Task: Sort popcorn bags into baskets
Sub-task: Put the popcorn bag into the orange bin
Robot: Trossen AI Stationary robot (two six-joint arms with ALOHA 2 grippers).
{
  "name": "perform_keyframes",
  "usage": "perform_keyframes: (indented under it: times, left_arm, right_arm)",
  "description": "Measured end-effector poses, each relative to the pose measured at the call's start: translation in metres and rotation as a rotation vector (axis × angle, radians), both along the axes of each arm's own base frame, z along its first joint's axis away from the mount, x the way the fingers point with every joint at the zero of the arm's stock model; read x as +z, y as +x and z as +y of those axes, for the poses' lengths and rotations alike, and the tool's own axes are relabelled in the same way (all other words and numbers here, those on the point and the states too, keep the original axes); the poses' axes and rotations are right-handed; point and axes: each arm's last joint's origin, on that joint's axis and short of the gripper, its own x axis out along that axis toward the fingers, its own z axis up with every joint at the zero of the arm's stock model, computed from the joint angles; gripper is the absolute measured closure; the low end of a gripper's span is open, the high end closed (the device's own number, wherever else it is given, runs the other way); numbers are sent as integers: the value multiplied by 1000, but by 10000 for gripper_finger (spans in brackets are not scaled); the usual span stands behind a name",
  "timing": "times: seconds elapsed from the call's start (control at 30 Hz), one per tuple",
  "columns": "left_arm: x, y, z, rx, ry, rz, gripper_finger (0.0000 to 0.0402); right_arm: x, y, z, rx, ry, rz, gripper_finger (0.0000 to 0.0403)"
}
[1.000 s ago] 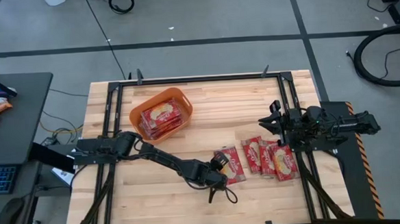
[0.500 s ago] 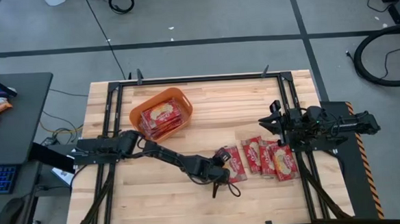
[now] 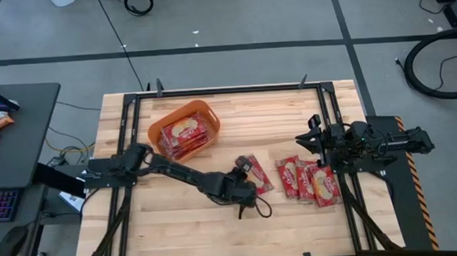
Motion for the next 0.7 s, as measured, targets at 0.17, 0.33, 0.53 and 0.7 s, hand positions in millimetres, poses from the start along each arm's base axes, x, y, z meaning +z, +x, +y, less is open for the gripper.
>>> perform_keyframes:
  times: [0.17, 0.33, 0.53, 0.7]
  left_arm:
    - [38, -20, -7, 78, 7, -93, 399]
    - [63, -51, -1, 269, -34, -132, 400]
    - [76, -90, 19, 606, 46, -149, 400]
    - [76, -105, 26, 706, 17, -197, 401]
  right_arm:
    - [0, 0, 0, 0, 0, 0, 337]
    - [0, 0, 0, 0, 0, 0, 337]
    - [0, 0, 0, 2, 6, -1, 337]
    - [2, 0, 0, 21, 72, -18, 337]
